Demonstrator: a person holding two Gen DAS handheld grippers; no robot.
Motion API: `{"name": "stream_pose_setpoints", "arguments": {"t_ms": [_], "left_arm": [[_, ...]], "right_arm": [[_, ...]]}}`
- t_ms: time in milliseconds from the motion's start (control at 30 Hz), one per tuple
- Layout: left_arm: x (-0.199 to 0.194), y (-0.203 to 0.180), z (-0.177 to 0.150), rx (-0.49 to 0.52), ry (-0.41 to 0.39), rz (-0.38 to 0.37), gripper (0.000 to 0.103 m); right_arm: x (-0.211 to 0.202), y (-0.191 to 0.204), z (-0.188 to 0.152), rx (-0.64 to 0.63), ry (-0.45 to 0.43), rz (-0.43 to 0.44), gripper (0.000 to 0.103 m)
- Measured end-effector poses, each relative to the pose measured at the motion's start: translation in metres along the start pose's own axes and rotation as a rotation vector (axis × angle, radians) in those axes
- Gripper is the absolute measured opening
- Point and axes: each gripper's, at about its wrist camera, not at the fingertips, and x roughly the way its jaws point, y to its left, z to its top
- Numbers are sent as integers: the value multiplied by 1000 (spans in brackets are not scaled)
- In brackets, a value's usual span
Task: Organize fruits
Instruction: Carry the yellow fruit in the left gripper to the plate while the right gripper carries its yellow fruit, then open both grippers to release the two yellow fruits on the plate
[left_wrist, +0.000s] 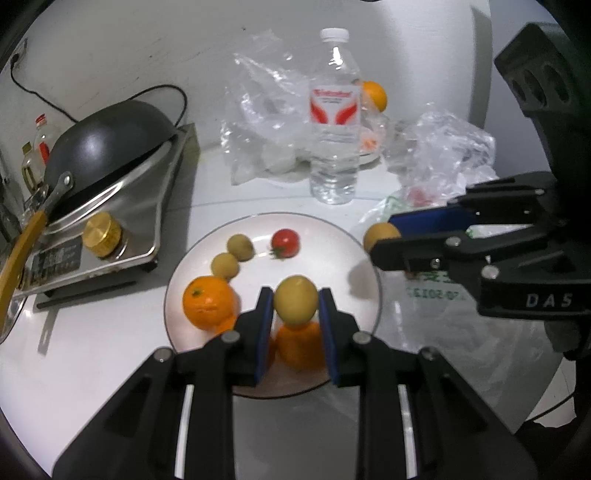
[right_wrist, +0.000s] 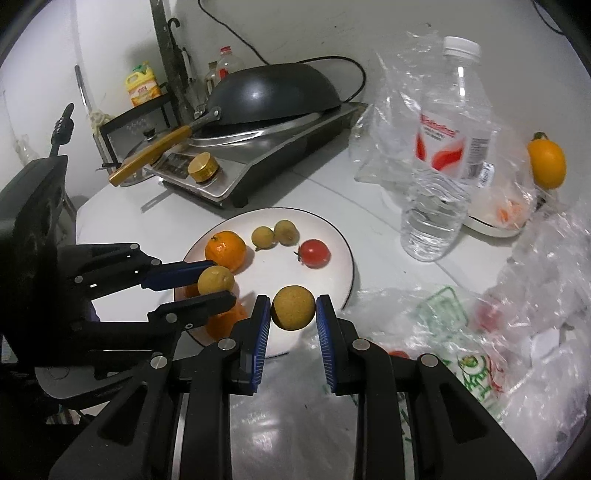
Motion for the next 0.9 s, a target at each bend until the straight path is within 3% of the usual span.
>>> {"name": "stream_pose_setpoints", "arguments": {"t_ms": [500,900], "left_arm": [[27,20,2,-32,29,-5,25],[23,21,3,-16,25,-3,26]], "right_arm": [[46,1,18,-21,41,15,28],[82,-1,29,7,92,57,28]]}}
